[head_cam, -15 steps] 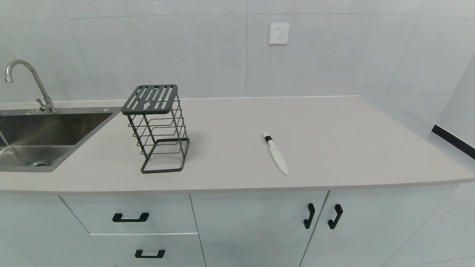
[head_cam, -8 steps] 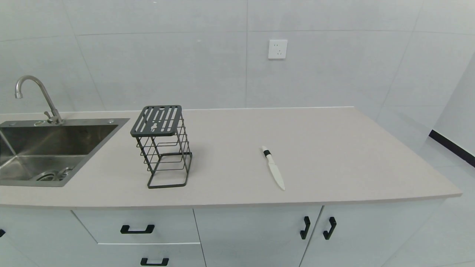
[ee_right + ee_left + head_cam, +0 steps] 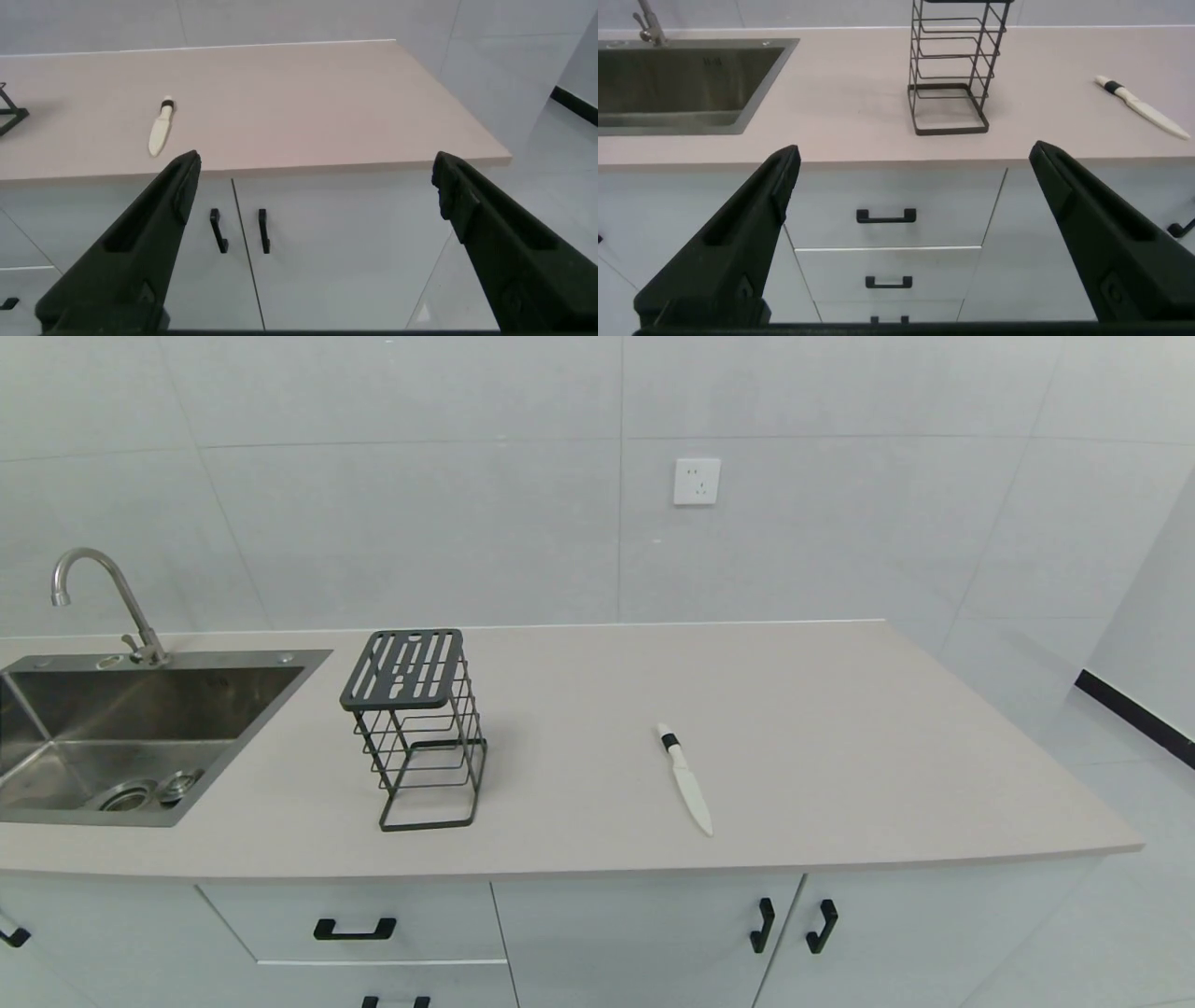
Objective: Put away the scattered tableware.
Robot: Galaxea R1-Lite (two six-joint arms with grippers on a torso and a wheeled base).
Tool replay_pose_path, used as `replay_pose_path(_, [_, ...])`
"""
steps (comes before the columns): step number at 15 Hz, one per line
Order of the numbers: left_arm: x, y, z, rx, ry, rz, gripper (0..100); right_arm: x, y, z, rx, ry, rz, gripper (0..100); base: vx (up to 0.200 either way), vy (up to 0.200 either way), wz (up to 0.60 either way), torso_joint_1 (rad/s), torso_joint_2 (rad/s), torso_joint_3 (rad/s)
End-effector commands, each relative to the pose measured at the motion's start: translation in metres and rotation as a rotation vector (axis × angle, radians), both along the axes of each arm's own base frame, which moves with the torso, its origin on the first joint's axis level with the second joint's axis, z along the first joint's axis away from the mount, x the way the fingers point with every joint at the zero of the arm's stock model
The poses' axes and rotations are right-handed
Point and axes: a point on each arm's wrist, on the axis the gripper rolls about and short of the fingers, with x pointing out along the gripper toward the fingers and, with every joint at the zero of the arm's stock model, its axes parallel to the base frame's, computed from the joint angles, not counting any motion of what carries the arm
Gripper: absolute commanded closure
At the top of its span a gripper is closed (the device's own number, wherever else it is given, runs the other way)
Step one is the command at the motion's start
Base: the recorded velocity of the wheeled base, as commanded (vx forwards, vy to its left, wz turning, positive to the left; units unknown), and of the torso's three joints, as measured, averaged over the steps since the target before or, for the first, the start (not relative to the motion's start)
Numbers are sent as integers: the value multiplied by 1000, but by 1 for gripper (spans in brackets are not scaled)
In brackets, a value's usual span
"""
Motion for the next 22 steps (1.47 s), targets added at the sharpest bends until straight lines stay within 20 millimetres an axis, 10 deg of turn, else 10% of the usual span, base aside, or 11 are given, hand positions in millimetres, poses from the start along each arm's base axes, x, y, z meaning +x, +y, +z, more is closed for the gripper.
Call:
replay_pose_path(1, [0, 0, 0, 0, 1, 0, 0, 0, 0, 0, 0, 0, 0, 0, 0, 0, 0, 0, 0, 0])
replay_pose_path(10, [0, 0, 0, 1, 1, 0, 0, 0, 0, 0, 0, 3, 6, 0, 0, 0, 0, 13, 0, 16])
replay_pose_path(22, [0, 0, 0, 0, 1, -1, 0, 0, 0, 0, 0, 0, 6, 0, 0, 0, 0, 306, -58, 238])
